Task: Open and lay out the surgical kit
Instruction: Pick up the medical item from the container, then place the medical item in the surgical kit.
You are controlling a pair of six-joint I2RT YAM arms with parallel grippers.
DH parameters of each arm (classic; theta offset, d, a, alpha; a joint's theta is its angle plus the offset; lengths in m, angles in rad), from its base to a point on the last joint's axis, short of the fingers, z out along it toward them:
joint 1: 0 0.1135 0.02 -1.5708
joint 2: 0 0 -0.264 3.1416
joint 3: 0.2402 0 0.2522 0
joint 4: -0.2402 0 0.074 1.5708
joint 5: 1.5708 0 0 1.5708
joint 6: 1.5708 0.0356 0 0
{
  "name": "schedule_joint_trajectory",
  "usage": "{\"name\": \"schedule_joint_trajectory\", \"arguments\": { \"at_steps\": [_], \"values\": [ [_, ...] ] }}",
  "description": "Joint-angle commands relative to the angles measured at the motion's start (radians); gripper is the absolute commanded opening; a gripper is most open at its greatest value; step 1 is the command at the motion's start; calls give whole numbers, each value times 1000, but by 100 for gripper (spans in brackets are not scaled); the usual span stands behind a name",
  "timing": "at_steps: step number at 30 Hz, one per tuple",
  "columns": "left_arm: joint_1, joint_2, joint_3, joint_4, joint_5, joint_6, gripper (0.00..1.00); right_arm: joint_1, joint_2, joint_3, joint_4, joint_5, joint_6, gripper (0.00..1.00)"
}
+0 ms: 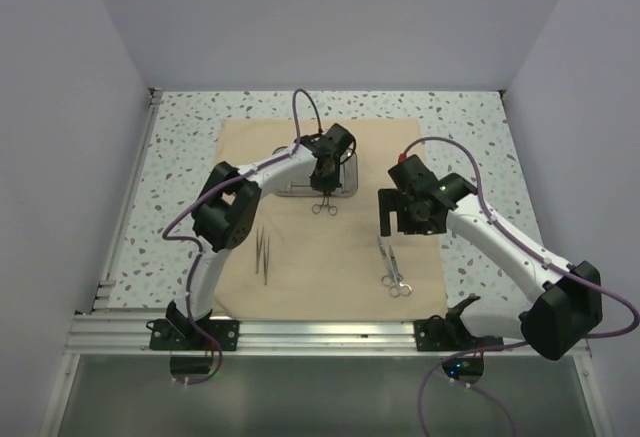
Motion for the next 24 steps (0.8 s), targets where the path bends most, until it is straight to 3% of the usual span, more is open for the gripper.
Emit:
{"name": "schedule_joint_trajectory", "arguments": {
  "at_steps": [1,10,19,21,24],
  "values": [
    [-28,-110,-31,-74,-33,-95,0,-17,2,117,-30,145,23,98],
    [-229,-278,-188,9,-44,-327,0,-63,56,414,-104,421,43,98],
    [-412,-197,-211,118,39,-473,1,-93,2,340,-89,464,54,98],
    [-436,-169,-194,144,83,-471,9,-106,-10,313,-89,467,57,98],
    [-453,-123,-127,129,105,-441,39,-118,-24,283,-89,467,54,98]
  ]
}}
